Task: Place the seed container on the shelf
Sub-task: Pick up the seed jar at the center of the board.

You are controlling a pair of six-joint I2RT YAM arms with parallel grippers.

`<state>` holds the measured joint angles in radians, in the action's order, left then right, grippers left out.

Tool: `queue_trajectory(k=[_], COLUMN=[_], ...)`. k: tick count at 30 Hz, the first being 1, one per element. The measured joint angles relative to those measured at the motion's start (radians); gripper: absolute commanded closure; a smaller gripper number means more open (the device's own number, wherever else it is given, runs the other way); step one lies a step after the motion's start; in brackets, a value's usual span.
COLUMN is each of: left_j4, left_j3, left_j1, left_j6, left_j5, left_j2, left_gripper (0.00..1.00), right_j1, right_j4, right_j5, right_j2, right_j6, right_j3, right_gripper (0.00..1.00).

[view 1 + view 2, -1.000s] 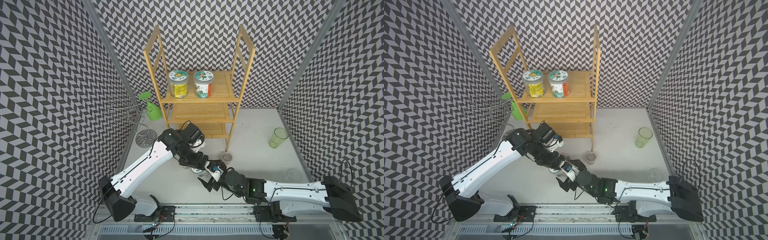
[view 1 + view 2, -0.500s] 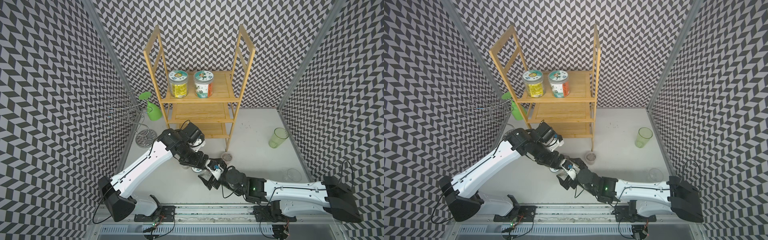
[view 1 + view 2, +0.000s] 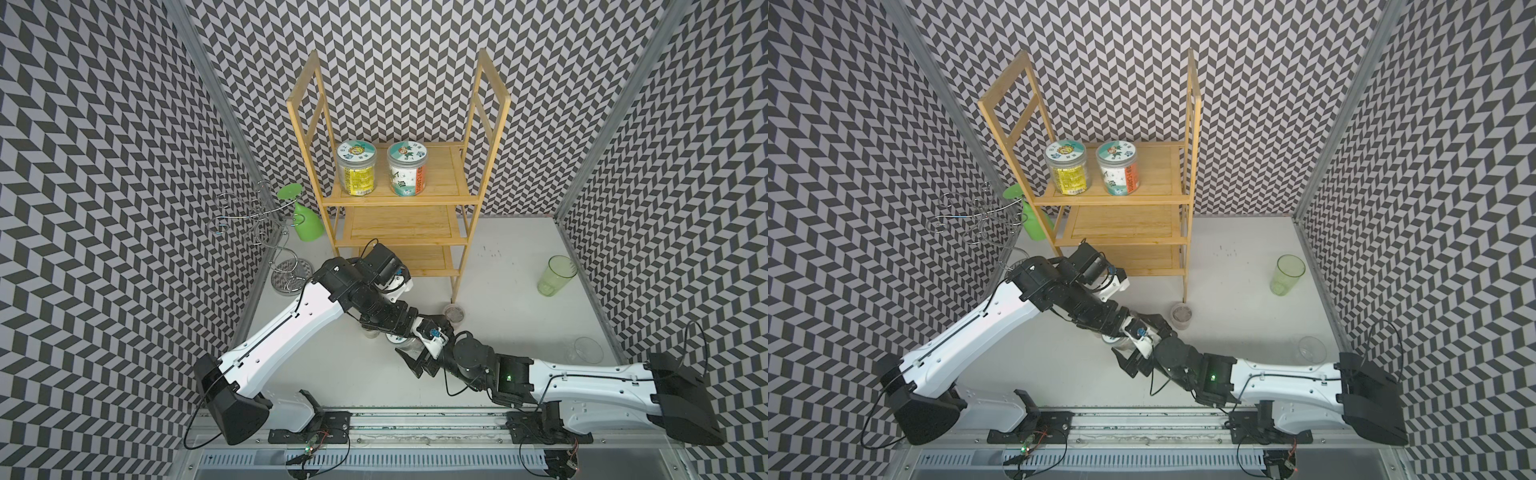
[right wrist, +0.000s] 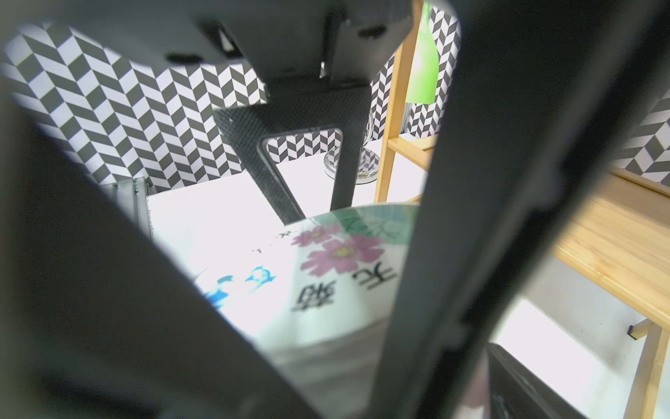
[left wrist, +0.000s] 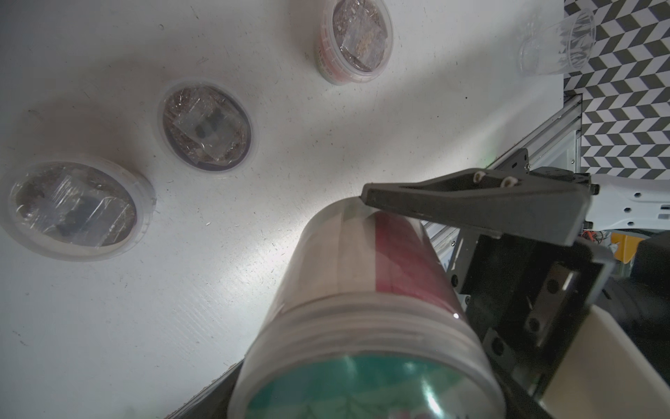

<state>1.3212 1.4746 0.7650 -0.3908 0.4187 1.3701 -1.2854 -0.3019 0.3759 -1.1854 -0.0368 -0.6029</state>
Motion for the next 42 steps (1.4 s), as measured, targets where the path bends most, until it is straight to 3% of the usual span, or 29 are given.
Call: queue_trajectory(k=[14, 24, 42], left_j4=[-0.019, -0.018, -0.014], left_j3=[0.000, 0.024, 0.067], left_j1=[-0.005, -0.007, -0.015], left_j6=[0.006, 0.009, 0.013], left_j5=[0.005, 0.006, -0.016], left_j2=[0.000, 0.000, -0.034], left_gripper=[0.17, 0.00, 0.00], right_j1=[0.013, 0.019, 0.032], right_j4=[-0.009, -0.018, -0.007], right_j5=[-0.006, -0.012, -0.010], right_j2=[-0.001, 0.019, 0.035], right_j6=[-0.008, -0.008, 0.006], right_j3=[0.000, 0.000, 0.020], right_gripper=[0.23, 0.26, 0.26])
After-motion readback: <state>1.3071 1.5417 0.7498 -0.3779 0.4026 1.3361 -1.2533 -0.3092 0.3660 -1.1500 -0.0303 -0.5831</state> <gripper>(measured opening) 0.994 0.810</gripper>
